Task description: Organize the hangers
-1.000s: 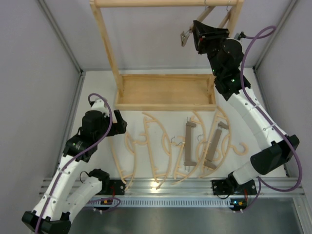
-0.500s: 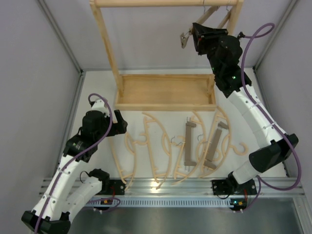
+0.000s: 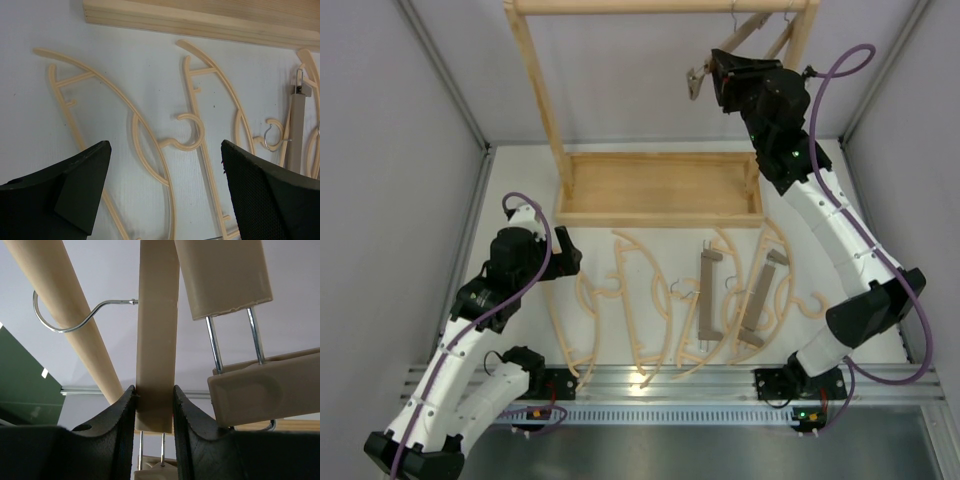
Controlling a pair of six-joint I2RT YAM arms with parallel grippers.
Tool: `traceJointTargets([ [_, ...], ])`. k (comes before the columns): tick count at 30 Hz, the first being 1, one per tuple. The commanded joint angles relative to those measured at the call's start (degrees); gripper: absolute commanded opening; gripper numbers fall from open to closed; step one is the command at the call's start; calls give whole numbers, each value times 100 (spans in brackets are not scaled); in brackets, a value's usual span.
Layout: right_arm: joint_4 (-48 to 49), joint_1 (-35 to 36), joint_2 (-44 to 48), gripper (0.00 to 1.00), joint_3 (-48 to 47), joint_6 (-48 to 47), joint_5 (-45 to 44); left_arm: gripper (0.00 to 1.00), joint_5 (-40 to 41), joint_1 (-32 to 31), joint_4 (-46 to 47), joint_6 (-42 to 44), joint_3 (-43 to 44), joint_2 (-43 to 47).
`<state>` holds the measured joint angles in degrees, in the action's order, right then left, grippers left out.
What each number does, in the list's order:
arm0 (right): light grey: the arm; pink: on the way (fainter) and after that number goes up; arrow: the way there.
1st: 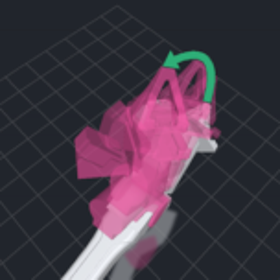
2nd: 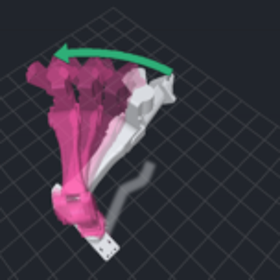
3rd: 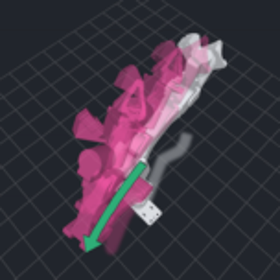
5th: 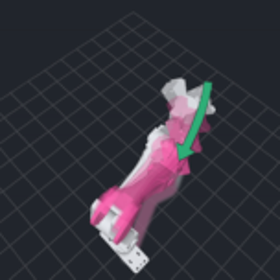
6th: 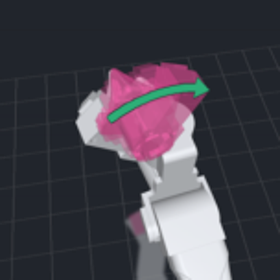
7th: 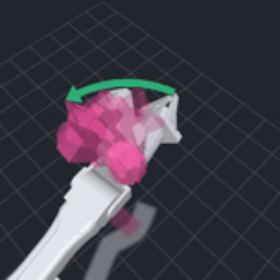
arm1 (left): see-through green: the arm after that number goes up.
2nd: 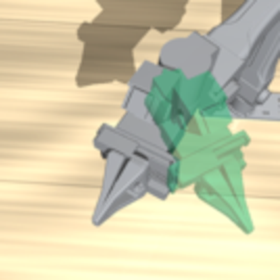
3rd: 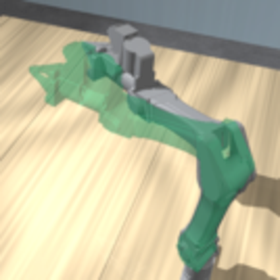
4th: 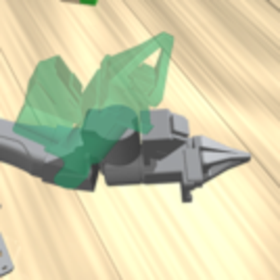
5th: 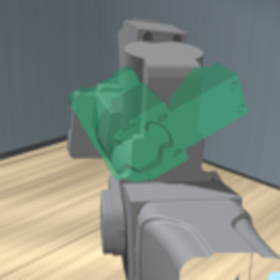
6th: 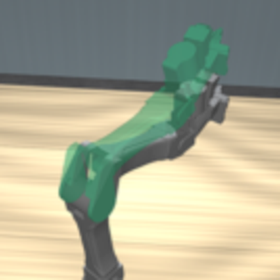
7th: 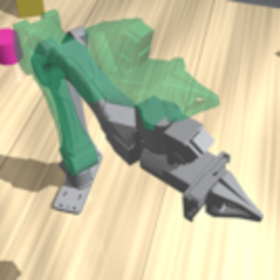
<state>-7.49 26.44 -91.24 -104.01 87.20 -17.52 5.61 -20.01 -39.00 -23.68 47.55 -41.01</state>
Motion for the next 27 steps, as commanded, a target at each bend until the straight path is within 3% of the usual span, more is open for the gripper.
traceJointTargets([
  [1,10,-112,80,0,-217,25,-59,95,55,-38,253,4,-26,32],
  [5,10,-95,177,6,-173,-97,-15,95,63,-29,253,-5,-26,32],
  [15,212,-86,616,43,188,-335,11,95,63,-47,253,-5,-26,32],
  [27,169,-51,915,52,328,-607,310,95,99,-91,253,-14,-26,67],
])
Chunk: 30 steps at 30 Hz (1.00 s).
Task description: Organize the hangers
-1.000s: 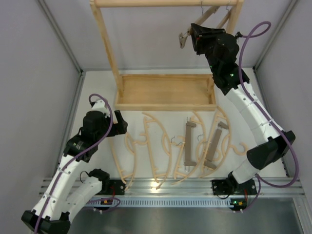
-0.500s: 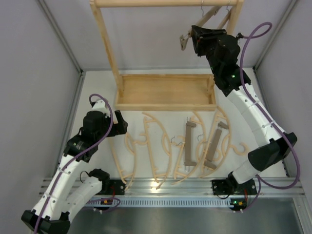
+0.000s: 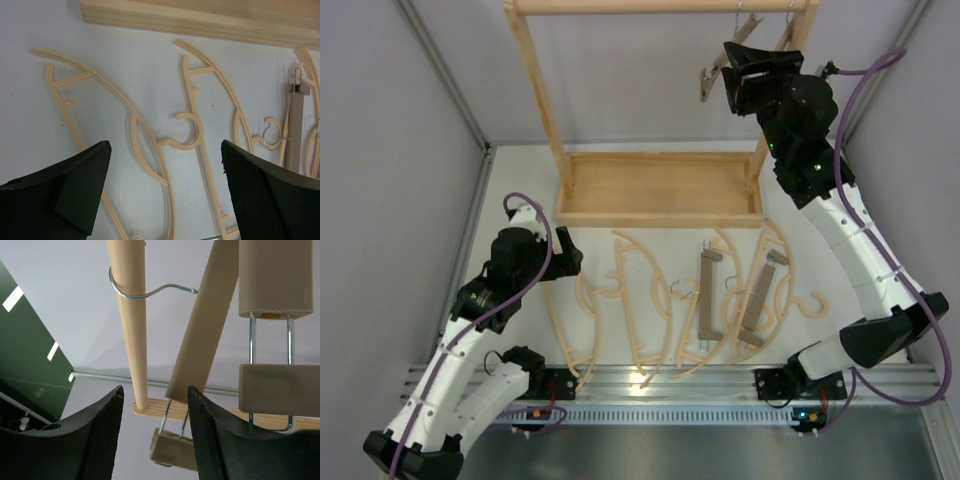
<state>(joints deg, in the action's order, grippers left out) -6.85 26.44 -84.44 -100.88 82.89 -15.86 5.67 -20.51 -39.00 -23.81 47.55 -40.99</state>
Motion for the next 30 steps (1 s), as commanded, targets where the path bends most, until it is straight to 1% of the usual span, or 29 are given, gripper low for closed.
traceJointTargets([
  [1,79,-51,262,52,42,-212,162,95,92,-41,253,-1,-26,74],
  [13,17,-51,745,61,472,-572,724,95,109,-49,253,-9,-26,91],
  [16,104,-60,868,63,595,-651,1022,95,101,-41,253,-9,-26,100],
  [19,149,-60,1008,64,719,-748,1514,95,110,-49,244,-9,-26,100],
  [20,140,-60,1096,65,728,-800,1837,95,110,-49,253,-9,-26,100],
  [22,88,-60,1254,66,903,-1011,2085,95,110,-58,253,-9,-26,118],
  [25,52,-51,1955,66,1543,-1284,2446,95,136,-58,253,-9,-35,205],
  [26,9,-51,2132,66,1911,-1354,2578,95,145,-58,253,-18,-35,232],
  [28,-227,-51,2475,66,2255,-1687,2675,95,136,-58,262,-18,-35,232],
  [30,-439,-42,3011,66,2800,-2081,2755,95,101,-49,253,-18,-26,223],
])
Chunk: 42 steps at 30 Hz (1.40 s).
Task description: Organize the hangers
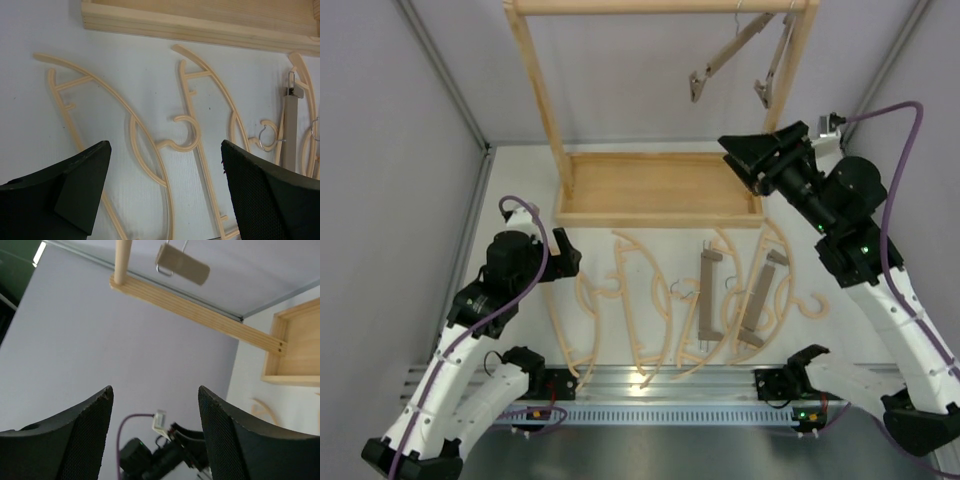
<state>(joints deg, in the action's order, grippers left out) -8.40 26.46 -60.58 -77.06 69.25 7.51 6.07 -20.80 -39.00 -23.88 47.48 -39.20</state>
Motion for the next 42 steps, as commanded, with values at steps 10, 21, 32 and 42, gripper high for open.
traceJointTargets([
  [10,-1638,464,2234,60,3476,-1792,-336,95,0,-21,253,-3,-20,35],
  [21,-1551,3251,1058,42,4524,-1257,-3000,95,-9,-30,262,6,-20,-26],
  [32,-1313,3752,152,51,4770,-1186,-3414,95,-53,-30,253,15,-20,-88],
  [42,-742,3761,-42,55,5156,-1388,-3361,95,-35,-38,253,24,-20,-105],
])
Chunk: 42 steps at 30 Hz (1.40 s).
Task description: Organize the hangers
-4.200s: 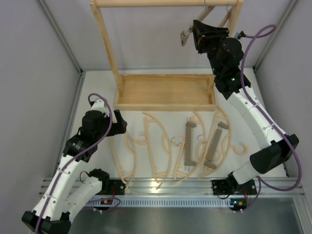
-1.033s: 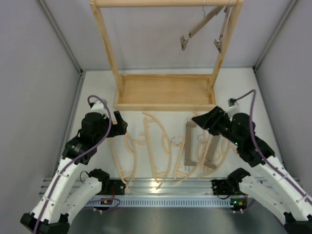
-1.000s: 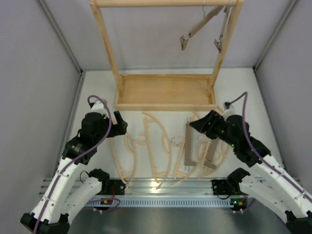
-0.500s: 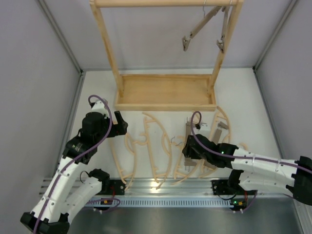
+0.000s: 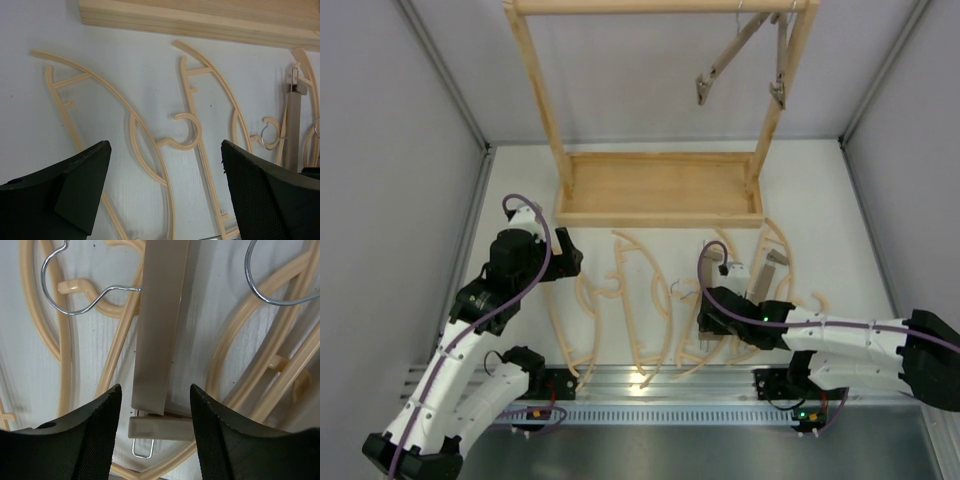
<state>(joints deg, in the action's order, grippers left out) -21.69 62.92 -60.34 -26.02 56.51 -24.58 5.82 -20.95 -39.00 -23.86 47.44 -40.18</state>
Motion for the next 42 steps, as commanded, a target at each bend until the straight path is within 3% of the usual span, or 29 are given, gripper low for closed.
traceJointTargets([
  [1,657,116,-66,55,79,-131,-144,95,-20,-14,262,21,-16,-7],
  [11,834,203,-636,52,27,-79,-319,95,-2,-32,262,21,-16,-33],
  [20,-124,713,-1410,36,-579,404,-1031,95,-11,-32,253,21,-16,-42],
  [22,-238,740,-1437,25,-615,457,-1040,95,6,-41,262,13,-7,-33],
  [26,-677,749,-894,5,-781,519,-1189,95,6,-50,262,13,-16,-25],
  [32,-1609,740,46,0,-1527,282,-1366,95,-11,-58,262,4,-16,-16],
  [37,-1601,740,382,0,-1967,79,-1225,95,24,-58,253,13,-16,19],
  [41,-962,538,479,0,-2170,-157,-867,95,6,-58,253,13,-16,-7],
  [42,-316,311,496,0,-2179,-254,-612,95,6,-58,253,13,-16,-16],
])
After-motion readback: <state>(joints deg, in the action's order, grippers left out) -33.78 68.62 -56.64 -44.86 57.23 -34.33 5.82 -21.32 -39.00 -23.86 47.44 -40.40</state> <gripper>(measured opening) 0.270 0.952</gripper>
